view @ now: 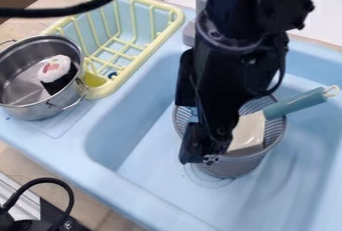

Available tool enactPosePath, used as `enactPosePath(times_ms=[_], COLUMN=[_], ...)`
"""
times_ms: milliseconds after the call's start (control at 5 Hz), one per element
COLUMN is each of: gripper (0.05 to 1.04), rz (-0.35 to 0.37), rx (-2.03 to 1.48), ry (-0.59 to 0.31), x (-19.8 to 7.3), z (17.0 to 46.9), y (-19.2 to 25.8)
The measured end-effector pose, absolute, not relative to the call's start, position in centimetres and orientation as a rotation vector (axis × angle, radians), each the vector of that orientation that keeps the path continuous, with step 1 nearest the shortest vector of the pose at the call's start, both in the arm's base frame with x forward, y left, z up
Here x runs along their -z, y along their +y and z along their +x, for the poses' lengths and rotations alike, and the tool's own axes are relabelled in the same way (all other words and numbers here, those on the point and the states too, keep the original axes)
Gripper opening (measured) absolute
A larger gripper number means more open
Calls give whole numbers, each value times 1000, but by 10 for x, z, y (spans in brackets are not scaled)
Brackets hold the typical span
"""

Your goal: Put the silver pot in the yellow basket

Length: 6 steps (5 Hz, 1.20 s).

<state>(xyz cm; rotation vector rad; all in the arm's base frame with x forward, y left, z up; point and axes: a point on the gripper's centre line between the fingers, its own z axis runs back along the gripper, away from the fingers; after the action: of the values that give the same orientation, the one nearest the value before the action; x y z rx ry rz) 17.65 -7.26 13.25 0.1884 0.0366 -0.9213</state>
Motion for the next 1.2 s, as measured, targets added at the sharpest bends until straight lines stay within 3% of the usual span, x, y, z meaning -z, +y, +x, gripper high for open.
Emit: enactPosePath(times_ms=[400, 600, 800, 1200], gripper=[1000, 1000, 1000, 1000], rz=[189, 211, 177, 158], rx=[930, 875, 894, 901], ry=[91, 79, 96, 77], x=[-129, -148, -163, -186], z=[167, 173, 168, 133], y=[-67, -27, 9, 58])
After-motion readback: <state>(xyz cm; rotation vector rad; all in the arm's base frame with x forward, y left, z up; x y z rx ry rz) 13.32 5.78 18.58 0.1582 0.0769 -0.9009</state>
